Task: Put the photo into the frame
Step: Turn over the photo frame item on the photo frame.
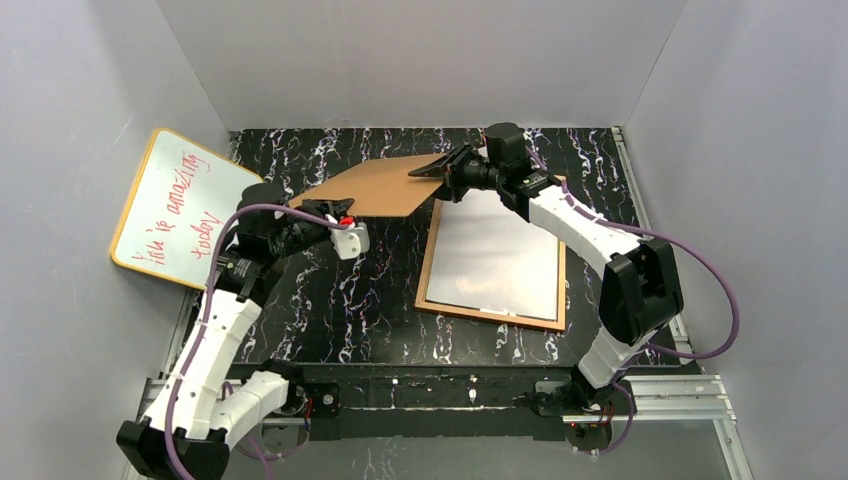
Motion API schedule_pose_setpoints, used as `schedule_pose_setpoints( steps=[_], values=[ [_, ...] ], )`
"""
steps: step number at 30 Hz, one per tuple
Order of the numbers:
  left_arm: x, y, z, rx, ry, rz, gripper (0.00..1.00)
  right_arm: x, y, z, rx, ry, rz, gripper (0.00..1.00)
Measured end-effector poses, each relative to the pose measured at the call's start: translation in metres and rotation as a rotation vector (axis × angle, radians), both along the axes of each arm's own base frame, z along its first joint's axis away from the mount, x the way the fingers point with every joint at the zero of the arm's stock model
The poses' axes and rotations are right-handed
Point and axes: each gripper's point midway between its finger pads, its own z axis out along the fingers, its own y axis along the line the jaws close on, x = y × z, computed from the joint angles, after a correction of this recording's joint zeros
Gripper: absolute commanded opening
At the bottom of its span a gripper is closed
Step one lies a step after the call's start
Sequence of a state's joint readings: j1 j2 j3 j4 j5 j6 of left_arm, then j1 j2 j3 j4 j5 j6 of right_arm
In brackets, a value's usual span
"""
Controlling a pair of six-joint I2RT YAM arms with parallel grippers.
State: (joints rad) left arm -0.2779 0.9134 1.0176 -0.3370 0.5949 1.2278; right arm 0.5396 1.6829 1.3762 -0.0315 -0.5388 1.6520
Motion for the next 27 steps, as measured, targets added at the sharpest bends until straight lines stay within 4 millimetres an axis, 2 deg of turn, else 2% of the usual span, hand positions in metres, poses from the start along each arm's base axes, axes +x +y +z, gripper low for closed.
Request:
schedule_pose_setpoints(
  steps=[2,4,6,8,10,13,15,17,21,24,27],
  values=[
    [0.005,0.001,-0.001,-0.005,-0.001,0.019,0.00,-0.003,0.001,0.006,0.014,-0.044,0.032,0.64],
    [0.012,0.002,-0.004,-0.010,0.016,0.041,0.00,-0.007,-0.001,0.009,0.013,-0.119,0.088,0.74],
    [0.018,0.001,-0.011,-0.017,0.063,0.061,0.00,-0.012,-0.009,0.008,-0.012,-0.199,0.155,0.84],
    [0.025,0.000,-0.013,-0.028,0.120,0.079,0.00,-0.010,-0.028,0.007,-0.065,-0.320,0.230,0.89],
    [0.030,-0.002,-0.011,-0.039,0.175,0.090,0.00,-0.004,-0.049,0.006,-0.135,-0.452,0.269,0.91],
    [0.036,-0.007,0.003,-0.054,0.220,0.087,0.00,0.001,-0.083,0.004,-0.293,-0.673,0.311,0.83],
    [0.035,-0.011,0.011,-0.062,0.243,0.070,0.00,-0.008,-0.098,0.007,-0.389,-0.826,0.341,0.83],
    [0.031,-0.015,0.018,-0.062,0.269,0.040,0.00,-0.027,-0.109,0.014,-0.458,-1.024,0.380,0.83],
    [0.022,-0.020,0.020,-0.026,0.336,-0.015,0.00,-0.054,-0.120,0.020,-0.530,-1.384,0.465,0.91],
    [0.017,-0.022,0.018,0.013,0.369,-0.052,0.00,-0.057,-0.121,0.022,-0.557,-1.578,0.517,0.91],
    [0.013,-0.023,0.017,0.038,0.387,-0.076,0.00,-0.053,-0.117,0.024,-0.553,-1.703,0.555,0.88]
  ],
)
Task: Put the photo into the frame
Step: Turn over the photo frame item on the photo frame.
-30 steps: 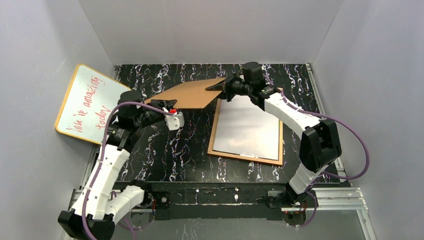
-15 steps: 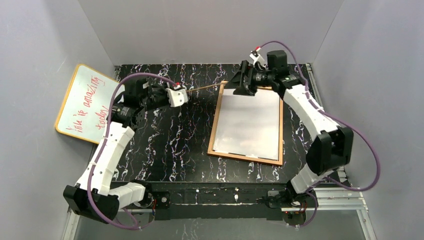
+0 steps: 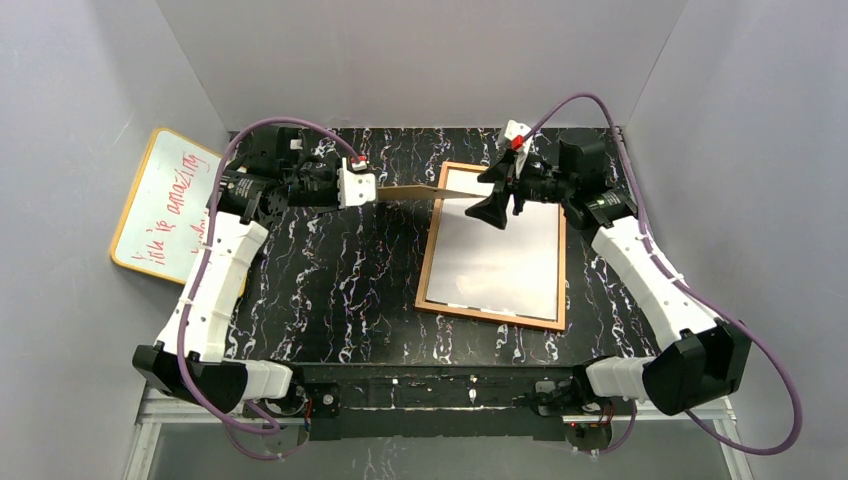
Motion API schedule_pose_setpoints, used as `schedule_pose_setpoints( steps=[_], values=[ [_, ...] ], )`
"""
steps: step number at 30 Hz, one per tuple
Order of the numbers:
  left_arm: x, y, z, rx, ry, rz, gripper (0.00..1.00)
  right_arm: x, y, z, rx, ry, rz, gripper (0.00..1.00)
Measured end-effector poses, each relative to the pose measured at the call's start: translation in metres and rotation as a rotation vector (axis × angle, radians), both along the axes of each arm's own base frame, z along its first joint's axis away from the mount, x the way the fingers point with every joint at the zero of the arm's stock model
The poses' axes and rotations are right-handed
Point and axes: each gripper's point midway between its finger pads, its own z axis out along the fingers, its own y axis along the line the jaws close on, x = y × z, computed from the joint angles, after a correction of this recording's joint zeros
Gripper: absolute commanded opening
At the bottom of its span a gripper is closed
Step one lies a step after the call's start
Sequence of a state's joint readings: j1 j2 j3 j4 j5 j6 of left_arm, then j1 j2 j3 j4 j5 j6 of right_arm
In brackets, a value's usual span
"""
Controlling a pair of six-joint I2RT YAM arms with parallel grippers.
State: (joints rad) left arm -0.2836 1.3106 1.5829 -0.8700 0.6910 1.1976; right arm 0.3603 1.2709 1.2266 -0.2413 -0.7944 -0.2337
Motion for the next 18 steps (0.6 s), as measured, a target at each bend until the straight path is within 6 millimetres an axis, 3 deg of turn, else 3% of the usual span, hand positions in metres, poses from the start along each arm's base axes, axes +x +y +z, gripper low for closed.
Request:
schedule_pose_setpoints(
  steps=[6,10,18],
  values=[
    [-0.008,0.000,0.001,0.007,0.016,-0.024,0.00,0.005,0.016,-0.012,-0.010,-0.055,0.119,0.84],
    [-0.009,0.000,0.000,0.011,0.014,-0.030,0.00,-0.002,0.032,-0.013,-0.013,-0.094,0.179,0.75],
    [-0.009,0.000,0.000,0.012,0.013,-0.033,0.00,-0.003,0.062,-0.003,0.005,-0.254,0.227,0.37]
  ],
)
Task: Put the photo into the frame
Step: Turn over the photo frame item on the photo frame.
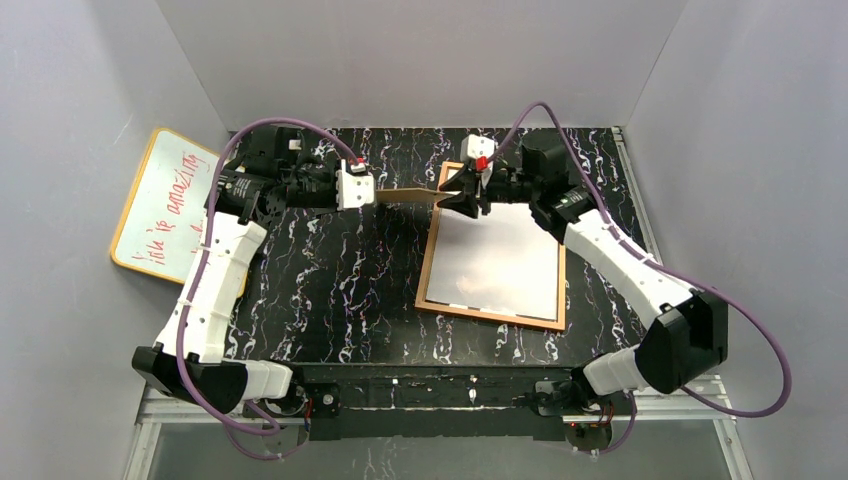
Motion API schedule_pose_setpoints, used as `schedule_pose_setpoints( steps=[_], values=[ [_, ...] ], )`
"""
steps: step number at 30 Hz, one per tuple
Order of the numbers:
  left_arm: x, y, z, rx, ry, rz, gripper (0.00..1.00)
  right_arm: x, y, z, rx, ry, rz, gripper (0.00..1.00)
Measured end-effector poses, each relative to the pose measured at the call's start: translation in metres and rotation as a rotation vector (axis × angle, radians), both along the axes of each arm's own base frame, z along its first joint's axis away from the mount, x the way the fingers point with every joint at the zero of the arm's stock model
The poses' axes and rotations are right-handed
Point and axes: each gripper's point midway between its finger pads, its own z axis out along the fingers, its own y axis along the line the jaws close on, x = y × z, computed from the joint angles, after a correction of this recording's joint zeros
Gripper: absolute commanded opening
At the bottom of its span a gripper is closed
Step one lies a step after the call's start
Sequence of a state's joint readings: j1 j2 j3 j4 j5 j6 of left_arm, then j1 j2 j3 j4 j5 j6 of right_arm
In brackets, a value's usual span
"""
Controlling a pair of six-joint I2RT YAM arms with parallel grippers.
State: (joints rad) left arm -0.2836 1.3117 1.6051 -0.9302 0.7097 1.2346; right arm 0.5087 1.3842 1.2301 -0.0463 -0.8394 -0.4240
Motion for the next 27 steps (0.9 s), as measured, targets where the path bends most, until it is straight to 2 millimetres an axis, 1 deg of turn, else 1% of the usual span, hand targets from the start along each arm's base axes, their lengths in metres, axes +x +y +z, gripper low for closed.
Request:
schedule_pose_setpoints(
  steps=[1,2,3,4,5,6,7,9,11,16,18,20,22,24,26,27],
  values=[
    [0.000,0.000,0.000,-0.002,0.001,0.003,0.00,0.003,0.002,-0.002,0.000,-0.008,0.000,0.30],
    [0.001,0.000,0.001,-0.006,0.002,0.008,0.12,0.006,0.003,-0.004,-0.001,-0.009,-0.002,0.23],
    [0.002,0.000,0.002,-0.011,0.004,0.015,0.18,0.009,0.005,-0.008,-0.004,-0.003,-0.004,0.17],
    [0.003,-0.001,0.003,-0.021,0.011,0.029,0.31,0.011,0.006,-0.010,-0.004,-0.005,-0.004,0.11],
    [0.006,-0.002,0.005,-0.036,0.012,0.043,0.57,0.014,0.007,-0.010,-0.001,-0.011,-0.007,0.04],
    [0.013,-0.003,0.012,-0.066,-0.006,0.069,0.77,0.017,0.009,-0.009,0.006,-0.026,-0.009,0.01],
    [0.019,-0.005,0.018,-0.087,-0.025,0.086,0.90,0.020,0.010,-0.006,0.017,-0.042,-0.015,0.01],
    [0.035,-0.008,0.034,-0.155,-0.074,0.139,0.98,0.026,0.011,0.004,0.044,-0.058,-0.040,0.01],
    [0.049,-0.009,0.047,-0.221,-0.098,0.203,0.98,0.027,0.013,0.010,0.072,-0.024,-0.060,0.01],
    [0.083,-0.002,0.082,-0.377,-0.150,0.373,0.98,0.032,0.014,0.018,0.143,0.149,-0.134,0.01],
    [0.093,0.003,0.094,-0.426,-0.167,0.428,0.98,0.040,0.009,0.019,0.180,0.258,-0.189,0.01],
    [0.100,0.009,0.102,-0.458,-0.180,0.468,0.98,0.052,-0.002,0.018,0.219,0.378,-0.256,0.01],
    [0.103,0.013,0.105,-0.467,-0.187,0.491,0.98,0.067,-0.015,0.016,0.261,0.482,-0.316,0.01],
    [0.103,0.015,0.103,-0.457,-0.190,0.493,0.98,0.080,-0.029,0.013,0.305,0.593,-0.378,0.01],
    [0.097,0.014,0.091,-0.414,-0.179,0.470,0.98,0.092,-0.042,0.011,0.352,0.696,-0.434,0.01],
    [0.092,0.014,0.081,-0.383,-0.173,0.454,0.98,0.097,-0.048,0.009,0.374,0.747,-0.456,0.01]
  ],
)
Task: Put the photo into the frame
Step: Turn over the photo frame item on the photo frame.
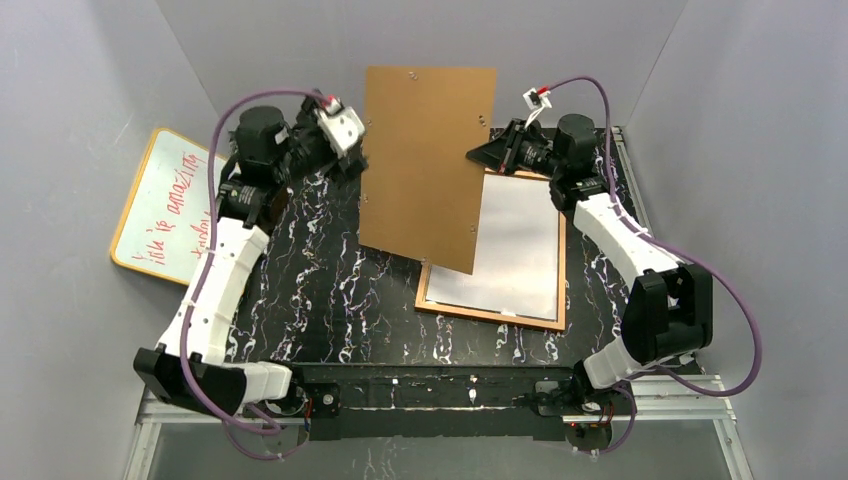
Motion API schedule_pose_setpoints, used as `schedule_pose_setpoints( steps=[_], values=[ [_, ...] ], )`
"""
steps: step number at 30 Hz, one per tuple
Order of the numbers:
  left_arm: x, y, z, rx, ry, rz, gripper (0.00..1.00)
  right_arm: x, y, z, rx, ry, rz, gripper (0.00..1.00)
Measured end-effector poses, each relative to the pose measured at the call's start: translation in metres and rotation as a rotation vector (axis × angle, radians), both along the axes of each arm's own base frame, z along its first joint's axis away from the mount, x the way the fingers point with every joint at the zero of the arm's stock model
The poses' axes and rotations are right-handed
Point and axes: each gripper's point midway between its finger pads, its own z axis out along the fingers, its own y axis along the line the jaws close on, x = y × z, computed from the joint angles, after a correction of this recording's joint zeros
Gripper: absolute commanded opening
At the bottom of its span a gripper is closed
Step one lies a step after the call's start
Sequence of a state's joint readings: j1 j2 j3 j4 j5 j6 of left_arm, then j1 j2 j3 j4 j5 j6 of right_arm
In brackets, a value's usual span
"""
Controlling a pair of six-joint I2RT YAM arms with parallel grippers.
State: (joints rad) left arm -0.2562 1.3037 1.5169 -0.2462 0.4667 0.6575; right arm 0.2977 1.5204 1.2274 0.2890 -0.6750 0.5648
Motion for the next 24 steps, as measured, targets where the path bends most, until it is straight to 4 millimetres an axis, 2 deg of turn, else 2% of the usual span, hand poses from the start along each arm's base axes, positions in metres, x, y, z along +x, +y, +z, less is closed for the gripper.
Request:
schedule_pose_setpoints(
  steps=[3,7,11,15,20,24],
  values=[
    [-0.028,0.003,-0.054,0.129,0.071,-0.072,0.98,0.005,-0.007,-0.008,0.067,0.134,-0.044,0.01],
    [-0.070,0.007,-0.124,0.281,0.168,-0.195,0.98,-0.002,-0.008,-0.033,0.141,0.336,-0.074,0.01],
    [-0.109,0.010,-0.175,0.411,0.202,-0.323,0.98,-0.010,-0.008,-0.064,0.206,0.525,-0.116,0.01],
    [-0.138,0.014,-0.202,0.485,0.206,-0.413,0.98,-0.014,-0.009,-0.082,0.255,0.655,-0.163,0.01],
    [-0.156,0.009,-0.202,0.494,0.168,-0.490,0.98,-0.016,-0.003,-0.085,0.301,0.710,-0.208,0.01],
    [-0.169,0.003,-0.206,0.499,0.178,-0.552,0.98,-0.023,0.010,-0.082,0.320,0.724,-0.200,0.01]
  ],
)
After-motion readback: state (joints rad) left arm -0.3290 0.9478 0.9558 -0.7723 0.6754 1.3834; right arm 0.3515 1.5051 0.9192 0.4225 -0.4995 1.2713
